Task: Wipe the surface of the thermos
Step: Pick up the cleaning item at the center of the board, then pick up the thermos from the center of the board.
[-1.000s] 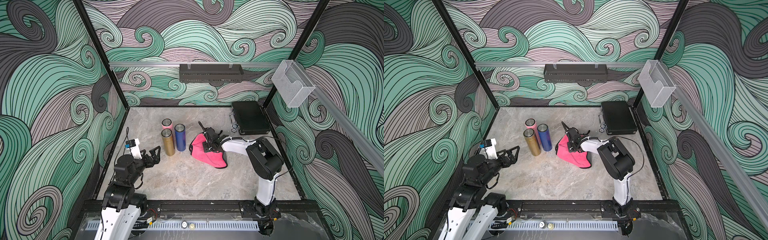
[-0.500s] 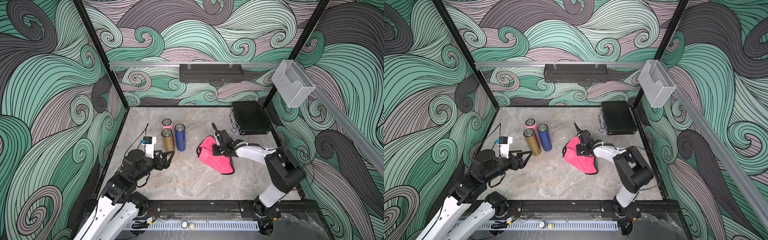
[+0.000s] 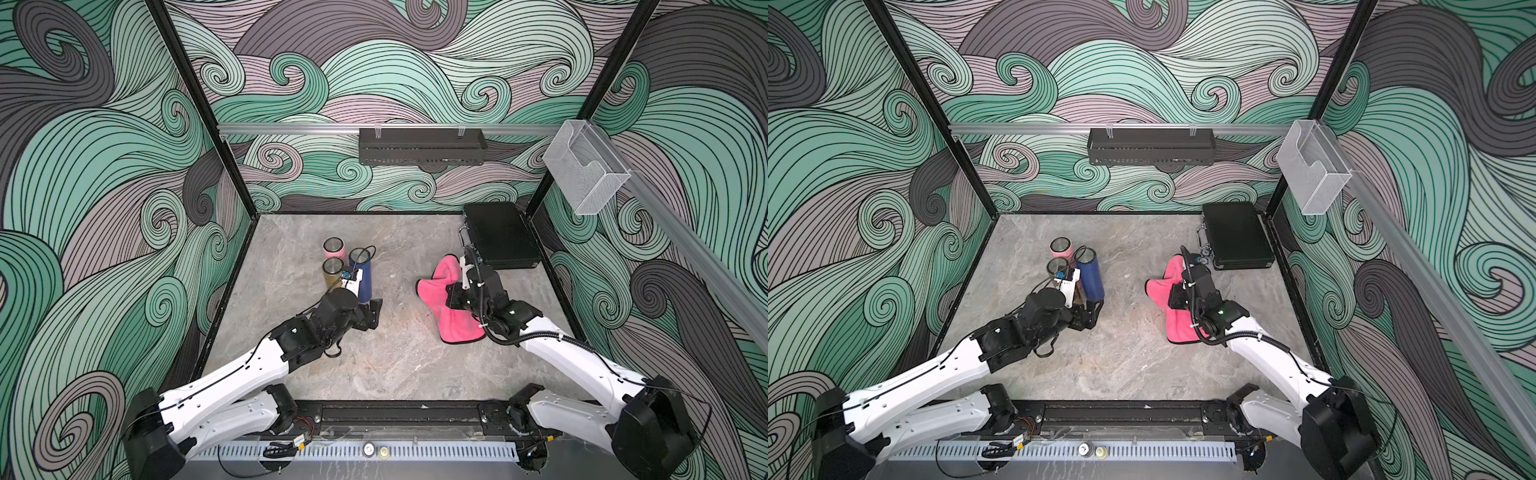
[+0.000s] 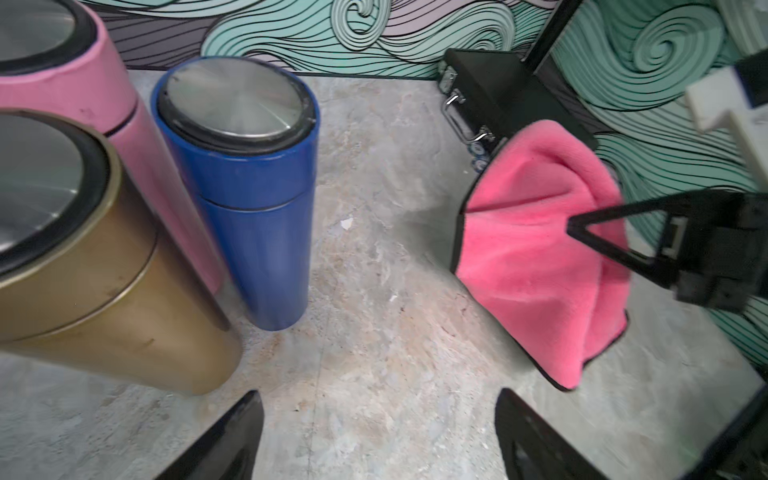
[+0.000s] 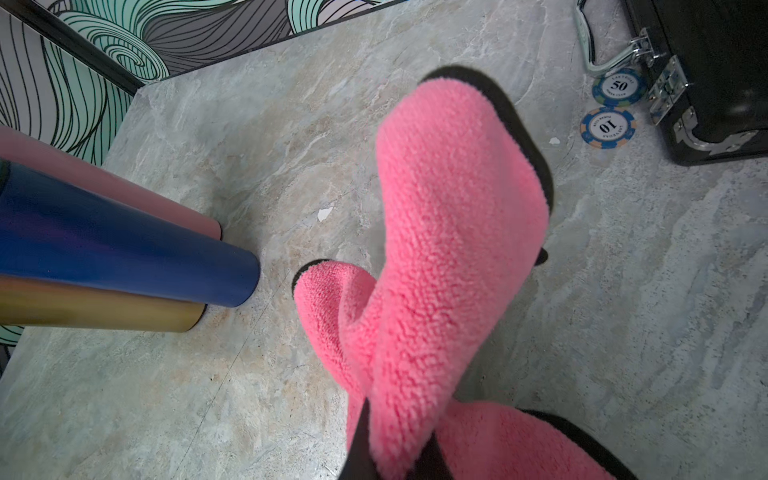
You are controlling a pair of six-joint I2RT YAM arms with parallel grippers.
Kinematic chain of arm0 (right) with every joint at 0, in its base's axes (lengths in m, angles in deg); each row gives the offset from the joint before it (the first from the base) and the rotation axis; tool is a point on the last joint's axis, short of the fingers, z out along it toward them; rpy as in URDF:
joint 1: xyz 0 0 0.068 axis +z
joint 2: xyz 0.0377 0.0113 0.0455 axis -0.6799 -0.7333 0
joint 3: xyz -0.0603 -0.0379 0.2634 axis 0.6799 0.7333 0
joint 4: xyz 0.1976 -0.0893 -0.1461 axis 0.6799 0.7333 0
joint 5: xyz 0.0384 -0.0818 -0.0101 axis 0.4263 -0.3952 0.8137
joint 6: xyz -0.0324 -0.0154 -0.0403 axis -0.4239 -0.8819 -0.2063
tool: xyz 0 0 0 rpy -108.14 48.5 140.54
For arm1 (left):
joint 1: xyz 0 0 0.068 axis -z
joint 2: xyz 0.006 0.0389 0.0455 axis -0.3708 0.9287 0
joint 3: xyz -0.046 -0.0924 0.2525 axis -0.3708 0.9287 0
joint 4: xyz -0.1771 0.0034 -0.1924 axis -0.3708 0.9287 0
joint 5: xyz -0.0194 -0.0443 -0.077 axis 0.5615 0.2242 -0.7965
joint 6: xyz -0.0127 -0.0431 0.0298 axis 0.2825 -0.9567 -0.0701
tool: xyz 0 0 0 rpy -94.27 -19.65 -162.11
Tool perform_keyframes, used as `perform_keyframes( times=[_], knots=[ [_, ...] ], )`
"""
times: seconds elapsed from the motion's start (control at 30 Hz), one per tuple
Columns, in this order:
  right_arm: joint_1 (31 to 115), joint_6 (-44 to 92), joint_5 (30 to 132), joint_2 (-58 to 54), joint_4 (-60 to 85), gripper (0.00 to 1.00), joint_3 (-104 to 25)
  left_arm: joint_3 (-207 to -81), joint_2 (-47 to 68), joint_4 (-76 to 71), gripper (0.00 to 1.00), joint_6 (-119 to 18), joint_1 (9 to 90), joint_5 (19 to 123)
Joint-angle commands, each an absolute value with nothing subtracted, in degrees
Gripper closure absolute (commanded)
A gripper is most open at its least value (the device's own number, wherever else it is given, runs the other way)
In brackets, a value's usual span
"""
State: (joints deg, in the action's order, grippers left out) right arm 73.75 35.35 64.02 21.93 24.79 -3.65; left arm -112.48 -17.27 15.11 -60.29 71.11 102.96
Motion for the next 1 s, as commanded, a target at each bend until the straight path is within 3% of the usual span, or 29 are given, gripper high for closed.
perform_keyframes(
  times=[0.0,0.23,0.4,0.57,0.97],
  knots=[
    [73.9,37.2,62.1,23.7,24.3,1.0,-3.5,-113.4,-15.8,8.6,0.12,-59.5,71.8,111.6],
    [73.9,37.4,62.5,23.4,22.9,1.0,-2.4,-117.9,-6.6,6.4,0.11,-59.4,74.0,122.6],
    [74.0,37.2,62.9,23.7,23.0,1.0,-2.4,-127.2,1.8,15.5,0.1,-64.7,74.2,130.8],
    [73.9,36.5,62.2,24.6,23.5,1.0,-1.8,-133.9,6.8,25.0,0.1,-70.5,74.3,134.4],
    [73.9,36.3,62.3,26.7,23.5,1.0,-0.3,-135.6,11.9,26.5,0.06,-70.7,74.0,139.2]
  ],
)
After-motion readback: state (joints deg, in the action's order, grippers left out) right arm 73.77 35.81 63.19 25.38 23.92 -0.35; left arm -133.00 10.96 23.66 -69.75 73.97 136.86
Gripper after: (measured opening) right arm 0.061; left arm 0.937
